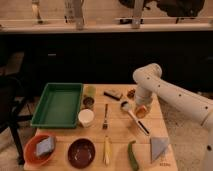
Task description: Place apple in purple bowl
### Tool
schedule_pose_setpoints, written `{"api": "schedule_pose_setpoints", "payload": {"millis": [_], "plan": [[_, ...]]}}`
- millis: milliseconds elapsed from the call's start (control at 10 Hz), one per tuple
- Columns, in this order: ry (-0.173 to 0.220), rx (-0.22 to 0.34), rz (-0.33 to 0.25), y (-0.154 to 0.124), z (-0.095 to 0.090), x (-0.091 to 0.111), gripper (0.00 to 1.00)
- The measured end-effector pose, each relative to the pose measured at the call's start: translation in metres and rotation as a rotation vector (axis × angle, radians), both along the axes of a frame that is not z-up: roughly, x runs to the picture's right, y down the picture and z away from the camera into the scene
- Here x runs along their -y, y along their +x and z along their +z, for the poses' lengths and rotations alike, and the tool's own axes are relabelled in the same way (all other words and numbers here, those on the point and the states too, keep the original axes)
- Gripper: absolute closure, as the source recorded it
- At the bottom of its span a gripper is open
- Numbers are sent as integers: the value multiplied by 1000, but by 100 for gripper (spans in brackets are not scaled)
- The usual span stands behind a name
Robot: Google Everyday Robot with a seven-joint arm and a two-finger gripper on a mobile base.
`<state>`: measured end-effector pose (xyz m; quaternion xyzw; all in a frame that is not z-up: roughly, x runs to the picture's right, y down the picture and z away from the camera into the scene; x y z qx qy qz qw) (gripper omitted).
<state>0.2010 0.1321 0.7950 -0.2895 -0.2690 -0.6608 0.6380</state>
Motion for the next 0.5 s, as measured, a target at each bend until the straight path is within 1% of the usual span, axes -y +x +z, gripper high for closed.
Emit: {"api": "schedule_pose_setpoints", "payload": {"millis": [200,400,500], "plan": [[-13,31,-52,-25,-21,-13,100],[-19,58,-86,-39,-37,-22,100],[-34,82,-113,-51,-48,-31,100]]}}
